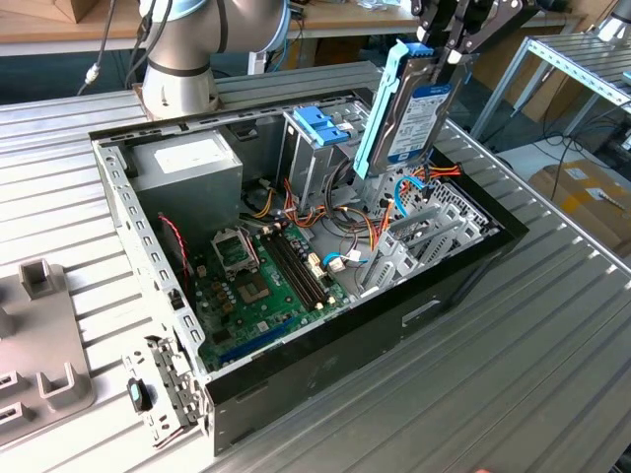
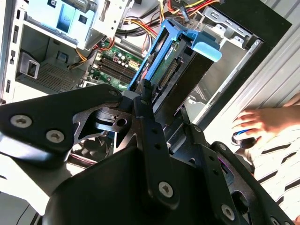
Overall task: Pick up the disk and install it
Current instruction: 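Pick up the disk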
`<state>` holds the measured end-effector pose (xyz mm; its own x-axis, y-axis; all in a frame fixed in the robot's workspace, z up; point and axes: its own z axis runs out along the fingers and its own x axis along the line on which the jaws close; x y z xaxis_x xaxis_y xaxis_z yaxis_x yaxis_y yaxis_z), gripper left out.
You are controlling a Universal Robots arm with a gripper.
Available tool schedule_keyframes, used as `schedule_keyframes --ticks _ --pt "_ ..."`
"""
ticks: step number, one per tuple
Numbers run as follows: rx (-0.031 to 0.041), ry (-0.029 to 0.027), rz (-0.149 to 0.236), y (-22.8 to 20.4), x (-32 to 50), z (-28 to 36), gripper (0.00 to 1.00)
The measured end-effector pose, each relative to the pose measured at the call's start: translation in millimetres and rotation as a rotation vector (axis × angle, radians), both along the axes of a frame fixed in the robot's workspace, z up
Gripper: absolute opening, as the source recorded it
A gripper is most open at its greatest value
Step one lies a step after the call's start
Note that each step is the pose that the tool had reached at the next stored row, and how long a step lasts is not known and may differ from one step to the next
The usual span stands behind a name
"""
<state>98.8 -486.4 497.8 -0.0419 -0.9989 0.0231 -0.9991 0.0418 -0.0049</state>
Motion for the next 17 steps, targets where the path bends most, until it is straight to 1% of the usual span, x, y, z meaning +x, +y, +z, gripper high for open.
schedule_keyframes --ticks 2,4,9,12,17 --pt "0.0 0.0 0.0 -1.9 0.0 0.0 0.35" --pt "0.0 0.0 0.0 -5.2 0.0 0.0 0.35" --pt "-0.0001 0.0 0.0 -10.1 0.0 0.0 0.35" --pt "-0.0001 0.0 0.0 -11.3 0.0 0.0 0.35" --pt "-0.0001 0.0 0.0 -11.5 0.0 0.0 0.35"
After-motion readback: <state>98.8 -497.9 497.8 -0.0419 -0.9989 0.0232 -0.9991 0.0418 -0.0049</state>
